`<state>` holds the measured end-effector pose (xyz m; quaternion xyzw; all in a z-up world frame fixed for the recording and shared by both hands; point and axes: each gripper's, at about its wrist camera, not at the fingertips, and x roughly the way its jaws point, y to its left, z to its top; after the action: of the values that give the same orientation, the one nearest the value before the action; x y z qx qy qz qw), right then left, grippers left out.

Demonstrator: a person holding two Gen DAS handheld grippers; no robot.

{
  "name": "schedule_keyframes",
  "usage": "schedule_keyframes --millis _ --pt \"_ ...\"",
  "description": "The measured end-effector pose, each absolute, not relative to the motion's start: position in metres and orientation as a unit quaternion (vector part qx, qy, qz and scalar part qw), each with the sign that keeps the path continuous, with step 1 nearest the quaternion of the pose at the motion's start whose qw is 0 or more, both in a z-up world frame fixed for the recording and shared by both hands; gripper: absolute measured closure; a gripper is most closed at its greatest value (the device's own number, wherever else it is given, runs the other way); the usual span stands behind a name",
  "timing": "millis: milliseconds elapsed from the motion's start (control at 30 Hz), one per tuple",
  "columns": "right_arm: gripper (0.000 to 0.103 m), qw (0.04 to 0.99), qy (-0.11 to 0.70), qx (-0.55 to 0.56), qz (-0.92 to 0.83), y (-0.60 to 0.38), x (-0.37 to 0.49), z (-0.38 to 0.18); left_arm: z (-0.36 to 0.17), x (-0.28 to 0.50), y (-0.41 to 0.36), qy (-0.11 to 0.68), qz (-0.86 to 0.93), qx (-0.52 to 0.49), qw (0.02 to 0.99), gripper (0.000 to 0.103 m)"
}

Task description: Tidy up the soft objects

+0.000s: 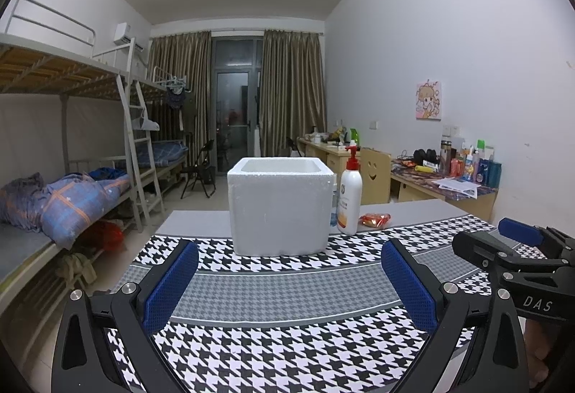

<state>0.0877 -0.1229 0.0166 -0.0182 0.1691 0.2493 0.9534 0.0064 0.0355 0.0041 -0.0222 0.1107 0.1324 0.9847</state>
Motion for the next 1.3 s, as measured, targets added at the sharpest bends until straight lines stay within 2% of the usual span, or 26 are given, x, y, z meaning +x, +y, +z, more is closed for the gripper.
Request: schedule_keyframes --millis 1300 --pt "0.007 0.958 0.153 -0.013 0.241 -0.144 0.035 0.004 -0.007 -0.055 0.013 0.099 0.133 -0.010 0.986 0.001"
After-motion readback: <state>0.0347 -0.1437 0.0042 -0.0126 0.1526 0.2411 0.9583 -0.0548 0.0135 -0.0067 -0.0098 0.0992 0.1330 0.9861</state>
